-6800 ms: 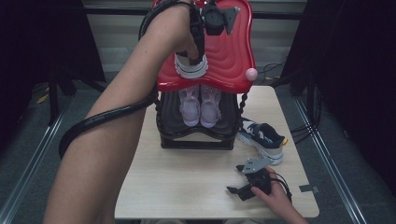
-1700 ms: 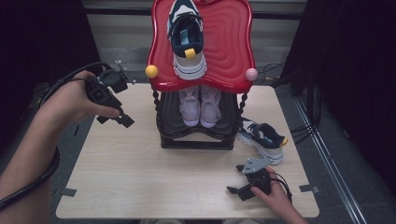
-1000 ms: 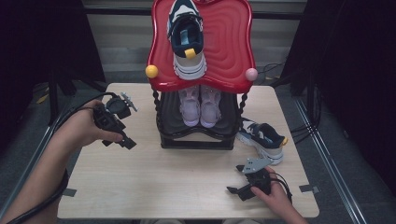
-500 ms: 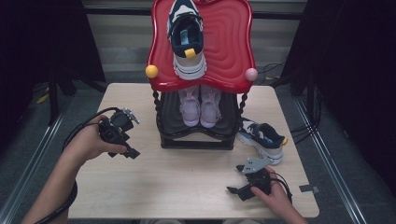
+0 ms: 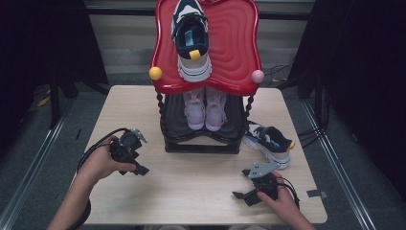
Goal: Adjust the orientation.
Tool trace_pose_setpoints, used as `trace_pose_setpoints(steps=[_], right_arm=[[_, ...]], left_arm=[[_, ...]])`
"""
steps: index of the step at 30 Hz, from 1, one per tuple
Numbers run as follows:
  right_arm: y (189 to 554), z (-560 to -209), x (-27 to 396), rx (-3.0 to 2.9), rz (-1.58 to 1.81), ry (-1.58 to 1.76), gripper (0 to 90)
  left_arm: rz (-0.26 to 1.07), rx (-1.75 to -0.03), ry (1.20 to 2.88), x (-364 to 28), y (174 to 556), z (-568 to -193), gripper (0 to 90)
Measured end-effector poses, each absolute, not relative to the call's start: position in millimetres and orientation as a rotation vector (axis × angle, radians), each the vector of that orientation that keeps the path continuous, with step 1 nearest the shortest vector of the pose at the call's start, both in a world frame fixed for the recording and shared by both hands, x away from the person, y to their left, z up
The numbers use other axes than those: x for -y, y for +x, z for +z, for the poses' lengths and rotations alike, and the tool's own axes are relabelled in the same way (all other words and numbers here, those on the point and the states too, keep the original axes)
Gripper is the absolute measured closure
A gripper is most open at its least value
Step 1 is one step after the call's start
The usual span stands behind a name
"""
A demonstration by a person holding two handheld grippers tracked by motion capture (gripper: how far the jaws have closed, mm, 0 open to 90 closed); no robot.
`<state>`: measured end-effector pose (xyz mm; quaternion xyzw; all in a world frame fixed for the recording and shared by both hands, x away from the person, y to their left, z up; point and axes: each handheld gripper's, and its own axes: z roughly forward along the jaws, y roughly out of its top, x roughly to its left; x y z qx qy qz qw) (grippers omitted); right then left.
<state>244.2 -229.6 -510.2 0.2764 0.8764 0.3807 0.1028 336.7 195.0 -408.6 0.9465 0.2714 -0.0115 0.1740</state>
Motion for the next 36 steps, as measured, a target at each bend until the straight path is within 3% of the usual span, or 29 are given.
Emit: trace_pose_setpoints(steps=[12,29,36], right_arm=[[244,-510,230,-2.586,1.124,0.816,11.2],[244,-510,230,-2.587,1.124,0.815,11.2],[243,-510,231,-2.588,1.123,0.818,11.2]], left_arm=[[-0.014,-0.793,2.581,-194,330,-445,25.0],[0.184,-0.793,2.425,-194,312,-489,23.4],[0.246,-0.796,2.333,-197,304,-498,17.2]])
